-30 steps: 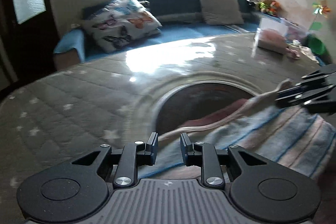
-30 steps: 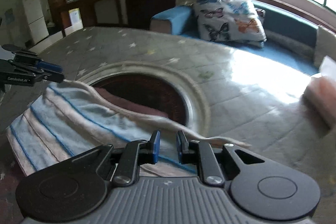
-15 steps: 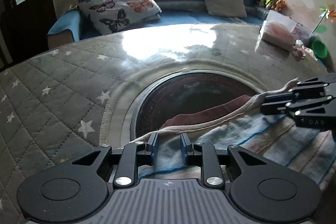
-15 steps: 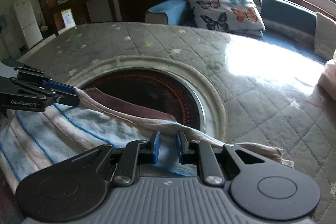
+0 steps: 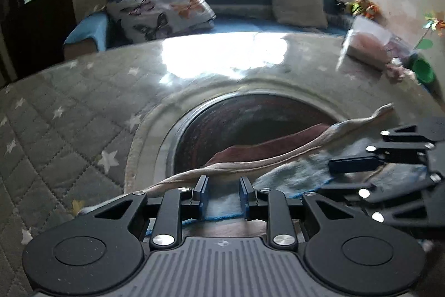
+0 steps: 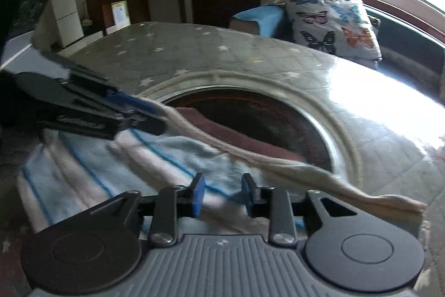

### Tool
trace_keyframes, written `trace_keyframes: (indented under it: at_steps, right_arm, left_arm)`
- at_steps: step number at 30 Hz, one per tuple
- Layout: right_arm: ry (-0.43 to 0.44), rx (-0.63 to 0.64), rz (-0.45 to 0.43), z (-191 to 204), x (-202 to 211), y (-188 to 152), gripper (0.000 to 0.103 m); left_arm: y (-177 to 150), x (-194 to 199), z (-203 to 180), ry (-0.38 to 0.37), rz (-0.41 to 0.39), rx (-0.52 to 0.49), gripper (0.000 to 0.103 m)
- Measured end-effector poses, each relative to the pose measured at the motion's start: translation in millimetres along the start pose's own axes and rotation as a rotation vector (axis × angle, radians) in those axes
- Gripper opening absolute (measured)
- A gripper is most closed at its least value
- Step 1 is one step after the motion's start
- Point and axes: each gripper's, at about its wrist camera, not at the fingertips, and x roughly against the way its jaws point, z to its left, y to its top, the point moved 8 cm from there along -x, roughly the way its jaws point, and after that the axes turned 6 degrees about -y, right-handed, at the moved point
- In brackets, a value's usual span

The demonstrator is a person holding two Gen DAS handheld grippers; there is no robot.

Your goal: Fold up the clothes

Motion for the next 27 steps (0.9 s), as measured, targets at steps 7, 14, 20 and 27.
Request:
trace_keyframes:
  at_steps: [7, 14, 20, 27]
  right_arm:
    - [0.005, 0.045, -0.014, 16, 4, 0, 0.035]
    - [0.037, 0.086, -0.021, 47, 9, -3, 0.040]
    - [0.067, 0.127, -0.031, 77, 13, -5, 0.043]
    - [0.113, 0.164, -0.048, 112, 19, -4, 0.043]
  left_arm:
    - [-6, 22, 0, -0.009, -0.039, 0.010, 0.028]
    - [-45, 57, -2, 0.000, -0.058, 0.000, 0.028]
    - [-73, 82, 2, 0.027, -0.080, -0.009, 0.028]
    - [-95, 106, 19, 0.040, -0.103, 0.059, 0.028]
